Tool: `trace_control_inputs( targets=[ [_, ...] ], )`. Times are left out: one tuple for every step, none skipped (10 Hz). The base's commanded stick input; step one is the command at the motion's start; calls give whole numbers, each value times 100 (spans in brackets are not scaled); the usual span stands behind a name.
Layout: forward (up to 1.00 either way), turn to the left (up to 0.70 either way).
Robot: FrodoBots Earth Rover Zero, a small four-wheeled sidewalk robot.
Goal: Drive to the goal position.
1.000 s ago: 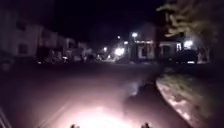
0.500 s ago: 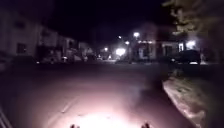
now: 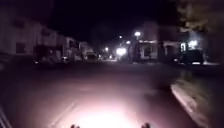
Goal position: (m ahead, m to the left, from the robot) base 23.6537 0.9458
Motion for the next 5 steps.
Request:
trace_control_inputs(
  targets=[
    [70, 0],
    [70, 0],
    [70, 0],
    [70, 0],
    [70, 0]
  ],
)
